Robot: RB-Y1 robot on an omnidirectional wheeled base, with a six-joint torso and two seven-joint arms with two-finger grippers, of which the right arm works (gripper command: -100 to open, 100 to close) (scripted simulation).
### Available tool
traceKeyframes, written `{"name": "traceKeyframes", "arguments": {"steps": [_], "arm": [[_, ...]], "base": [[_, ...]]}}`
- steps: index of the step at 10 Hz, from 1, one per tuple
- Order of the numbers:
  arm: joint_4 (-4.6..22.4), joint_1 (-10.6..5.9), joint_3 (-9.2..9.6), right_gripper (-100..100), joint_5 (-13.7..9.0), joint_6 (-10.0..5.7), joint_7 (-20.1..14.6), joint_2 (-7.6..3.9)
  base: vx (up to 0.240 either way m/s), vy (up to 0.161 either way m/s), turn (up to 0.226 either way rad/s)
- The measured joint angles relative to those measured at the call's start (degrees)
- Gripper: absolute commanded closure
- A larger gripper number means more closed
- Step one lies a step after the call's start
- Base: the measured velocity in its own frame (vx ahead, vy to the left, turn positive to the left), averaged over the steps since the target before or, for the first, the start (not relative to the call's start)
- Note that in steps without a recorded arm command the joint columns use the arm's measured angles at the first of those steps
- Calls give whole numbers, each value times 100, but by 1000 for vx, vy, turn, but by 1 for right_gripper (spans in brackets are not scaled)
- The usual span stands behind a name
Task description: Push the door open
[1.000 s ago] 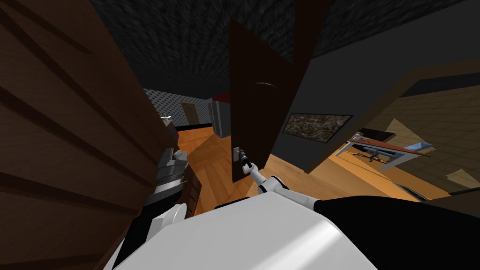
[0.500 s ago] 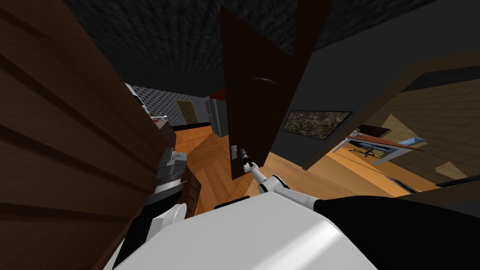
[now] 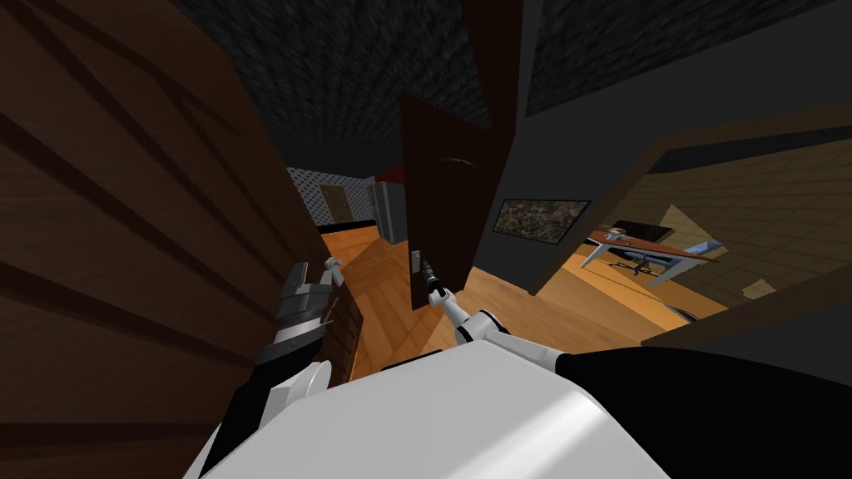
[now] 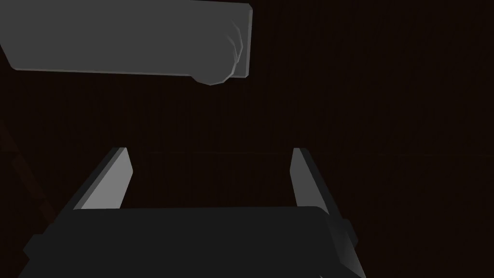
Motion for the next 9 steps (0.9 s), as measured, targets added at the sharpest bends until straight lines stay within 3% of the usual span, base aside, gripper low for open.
{"name": "traceKeyframes", "arguments": {"steps": [2, 4, 5, 9], "arm": [[-65, 27, 15, -100, 3, 38, -8, 39], [-192, 120, 8, -100, 6, 49, 12, -63], [-119, 79, -1, -100, 1, 24, 10, -98], [-34, 81, -39, -100, -8, -114, 33, -103]], "base": [[13, 27, 19], [196, 25, 16], [234, 31, 32], [217, 51, 24]]}}
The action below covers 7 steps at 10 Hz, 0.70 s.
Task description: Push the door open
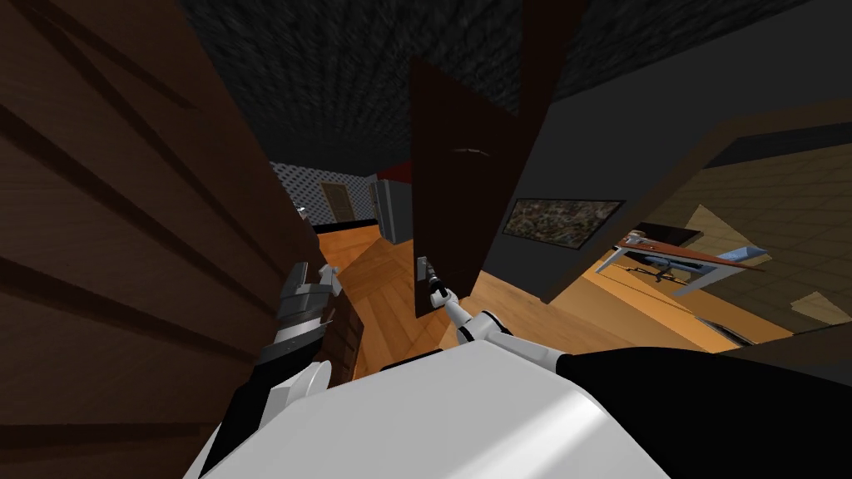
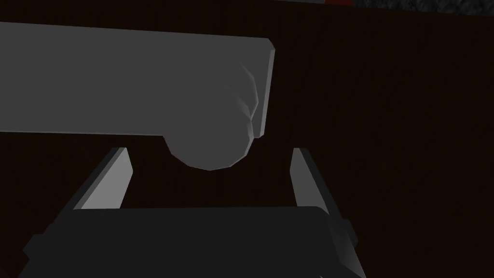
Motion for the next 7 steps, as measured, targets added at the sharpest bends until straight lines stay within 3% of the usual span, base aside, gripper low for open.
{"name": "traceKeyframes", "arguments": {"steps": [1, 2, 7], "arm": [[-5, 12, -10, -100, -1, -21, 11, 40], [-6, 10, -11, 100, -1, -26, 15, 45], [4, 21, -9, 100, -1, -15, 11, 42]], "base": [[93, 16, 4], [-12, 0, -4], [-19, -4, 0]]}}
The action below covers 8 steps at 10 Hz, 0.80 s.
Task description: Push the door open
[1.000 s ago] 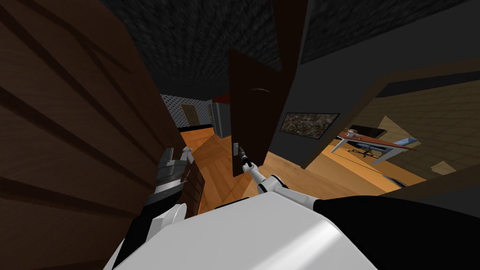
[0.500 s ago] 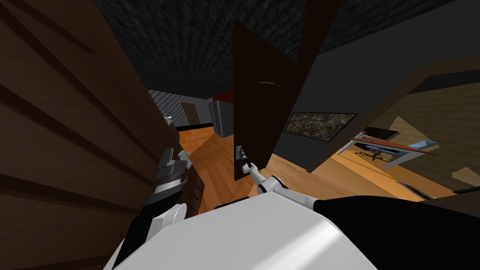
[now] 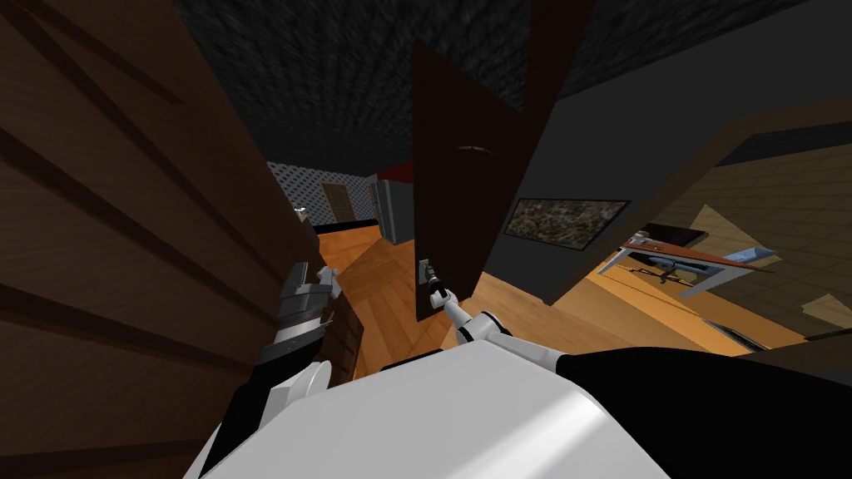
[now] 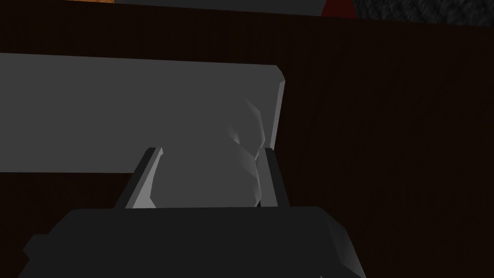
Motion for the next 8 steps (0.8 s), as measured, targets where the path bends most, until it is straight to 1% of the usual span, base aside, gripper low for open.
{"name": "traceKeyframes", "arguments": {"steps": [1, 2, 3, 4, 5, 6, 8], "arm": [[3, 4, 0, 100, 0, 2, 0, 0], [-80, 89, -1, 100, 14, 61, 25, 7], [-61, 111, -2, 100, 21, 95, 34, -6], [-47, 115, -36, 100, 23, 87, 66, -8], [-171, 158, -74, 100, 24, 91, 79, -88], [-307, 209, -125, -100, 25, 130, 115, -125], [-319, 189, -102, -100, 23, 168, 101, -138]], "base": [[111, -21, -74], [206, -24, -92], [199, -17, -104], [211, -32, -120], [200, -53, -147], [-59, -23, -30], [-210, 27, 11]]}}
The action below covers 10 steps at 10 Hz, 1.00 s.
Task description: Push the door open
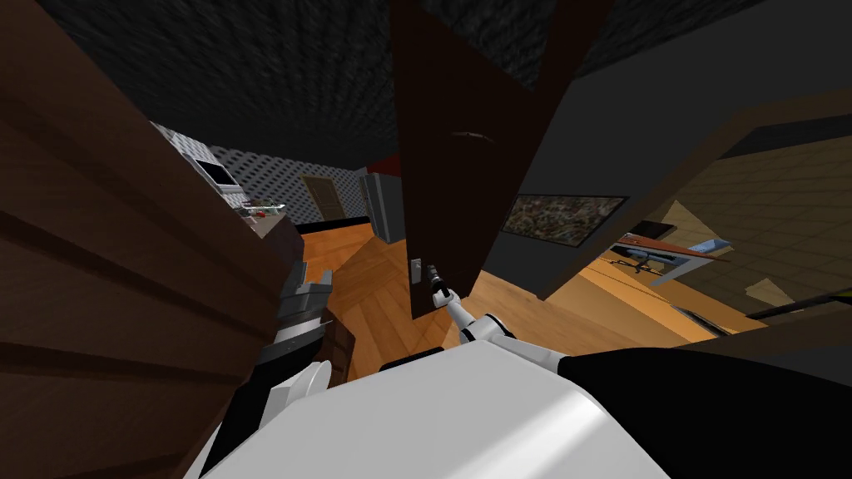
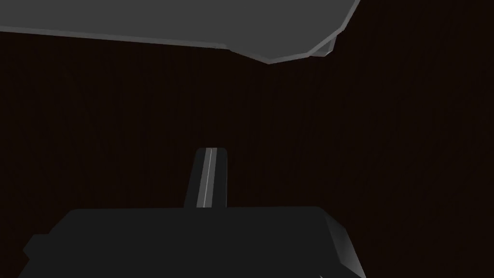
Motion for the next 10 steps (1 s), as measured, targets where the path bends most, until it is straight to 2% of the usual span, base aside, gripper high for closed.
{"name": "traceKeyframes", "arguments": {"steps": [3, 5, 6, 7, 10], "arm": [[-21, -17, 48, -100, -2, 55, -36, 47], [-83, -29, 72, -100, -4, 147, -40, 167], [-119, -11, 99, -100, -2, 169, -57, 219], [-124, -6, 104, -100, -1, 177, -64, 224], [-120, 10, 71, -100, 0, 137, -5, 110]], "base": [[-253, 39, -4], [-251, 17, -3], [-102, 8, -1], [100, 25, 19], [197, 58, 7]]}}
